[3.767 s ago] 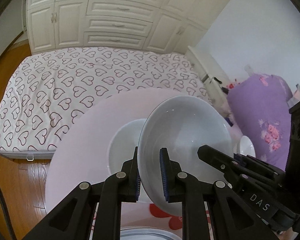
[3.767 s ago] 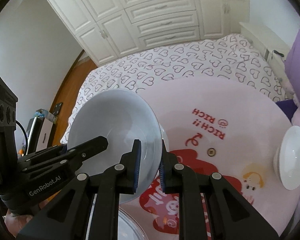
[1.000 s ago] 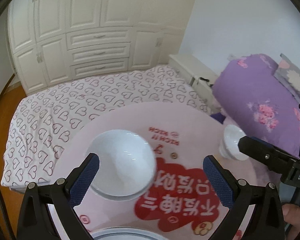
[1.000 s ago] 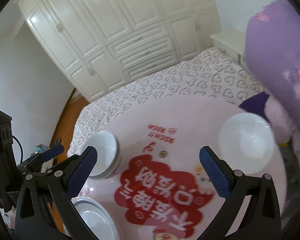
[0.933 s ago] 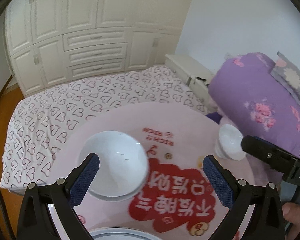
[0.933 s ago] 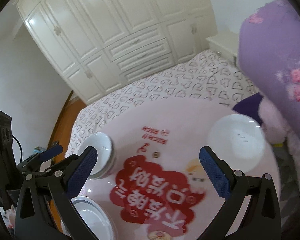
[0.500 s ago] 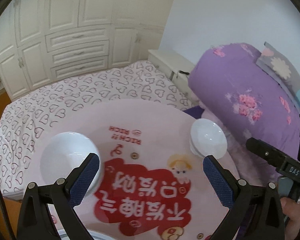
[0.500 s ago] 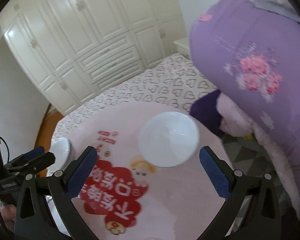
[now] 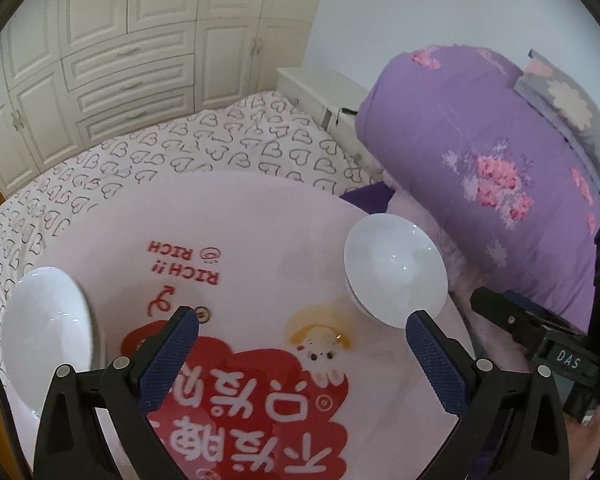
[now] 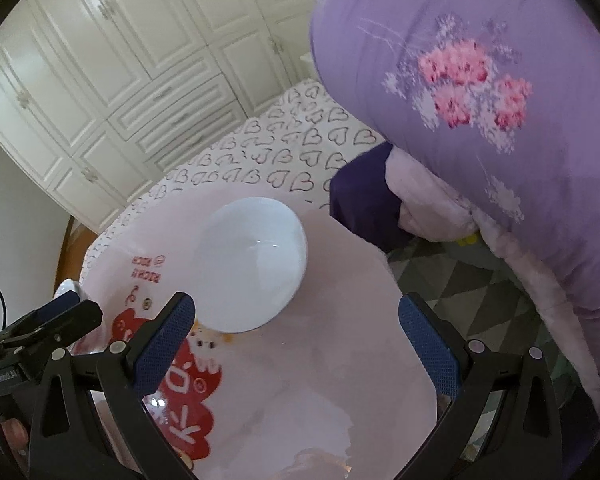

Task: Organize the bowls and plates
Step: 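Move both grippers toward the rim of a third white bowl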

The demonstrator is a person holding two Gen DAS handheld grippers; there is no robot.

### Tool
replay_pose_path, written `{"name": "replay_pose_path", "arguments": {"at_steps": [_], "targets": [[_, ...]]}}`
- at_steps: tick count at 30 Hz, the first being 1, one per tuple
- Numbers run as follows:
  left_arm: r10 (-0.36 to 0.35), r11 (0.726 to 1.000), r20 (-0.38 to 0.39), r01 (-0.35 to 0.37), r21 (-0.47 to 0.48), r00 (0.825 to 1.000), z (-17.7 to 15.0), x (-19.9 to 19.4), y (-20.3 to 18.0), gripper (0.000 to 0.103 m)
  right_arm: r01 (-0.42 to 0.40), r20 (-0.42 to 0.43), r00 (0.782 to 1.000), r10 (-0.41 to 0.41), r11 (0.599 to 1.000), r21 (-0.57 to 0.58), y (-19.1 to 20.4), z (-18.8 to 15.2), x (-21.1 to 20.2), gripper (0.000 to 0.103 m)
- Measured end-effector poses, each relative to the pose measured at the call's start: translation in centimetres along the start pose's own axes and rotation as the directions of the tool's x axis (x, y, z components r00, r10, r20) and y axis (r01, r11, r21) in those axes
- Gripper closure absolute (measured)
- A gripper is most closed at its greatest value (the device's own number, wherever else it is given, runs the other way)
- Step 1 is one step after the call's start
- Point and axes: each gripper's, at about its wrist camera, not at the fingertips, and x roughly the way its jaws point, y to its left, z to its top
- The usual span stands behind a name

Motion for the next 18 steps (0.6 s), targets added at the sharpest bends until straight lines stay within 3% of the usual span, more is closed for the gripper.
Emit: {"name": "replay_pose_path", "arguments": {"at_steps": [8,10,18], "targets": [[-0.012,1.0,-0.074,0.011,-0.015,0.997,1.1,5.5,-0.9,0.001,-0.001,-0.04,0.999,0.002,1.0,0.008,-0.7,0.6,2.4,0.01],[-0.016,1.0,-0.086,0.014,-0.017,0.996,1.3,6.5,-1.1,0.003,-0.003,-0.049,0.999,0.004,1.0,0.008,-0.7,0.7,2.8,0.017],[-0.046,0.998,-0.138,0.039,-0.051,0.989,2.0,10.1,-0.9,0.023,-0.01,-0.086,0.996,0.011,1.0,0.016,-0.9,0.9,4.5,0.037]]}}
